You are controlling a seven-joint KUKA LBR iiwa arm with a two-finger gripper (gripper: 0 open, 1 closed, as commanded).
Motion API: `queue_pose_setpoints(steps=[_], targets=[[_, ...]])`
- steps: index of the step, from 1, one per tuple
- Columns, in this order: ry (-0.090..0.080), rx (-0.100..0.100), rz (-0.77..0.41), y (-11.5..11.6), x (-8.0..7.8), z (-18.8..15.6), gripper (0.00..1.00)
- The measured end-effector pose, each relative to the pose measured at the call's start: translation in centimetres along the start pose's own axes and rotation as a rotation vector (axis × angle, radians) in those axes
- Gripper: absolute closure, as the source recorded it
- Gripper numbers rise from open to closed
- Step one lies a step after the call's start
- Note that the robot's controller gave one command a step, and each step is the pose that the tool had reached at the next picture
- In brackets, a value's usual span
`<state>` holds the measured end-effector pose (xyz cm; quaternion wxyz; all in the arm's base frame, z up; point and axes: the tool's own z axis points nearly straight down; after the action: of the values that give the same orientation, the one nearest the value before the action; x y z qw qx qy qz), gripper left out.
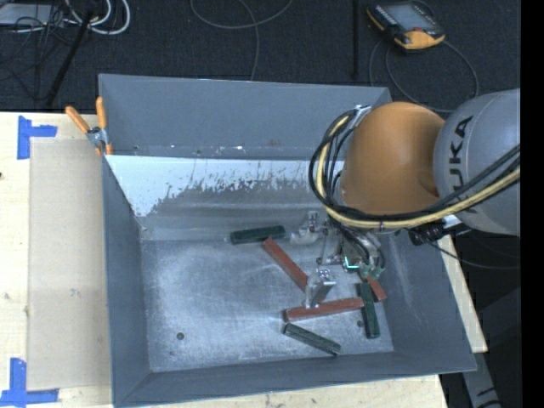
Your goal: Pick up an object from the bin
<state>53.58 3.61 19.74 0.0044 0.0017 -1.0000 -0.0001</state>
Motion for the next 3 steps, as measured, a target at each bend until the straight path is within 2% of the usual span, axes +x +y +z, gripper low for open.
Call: queue_pose_setpoints(steps=[1,2,3], targets=[[-0.007,0.0,0.001,0.0,-0.2,-0.4,0.0],[-0.011,0.001,-0.114,-3.4,0.9,5.5,0.0],[-0.004,-0.001,-0.051,-6.7,3.0,5.7,0.0]])
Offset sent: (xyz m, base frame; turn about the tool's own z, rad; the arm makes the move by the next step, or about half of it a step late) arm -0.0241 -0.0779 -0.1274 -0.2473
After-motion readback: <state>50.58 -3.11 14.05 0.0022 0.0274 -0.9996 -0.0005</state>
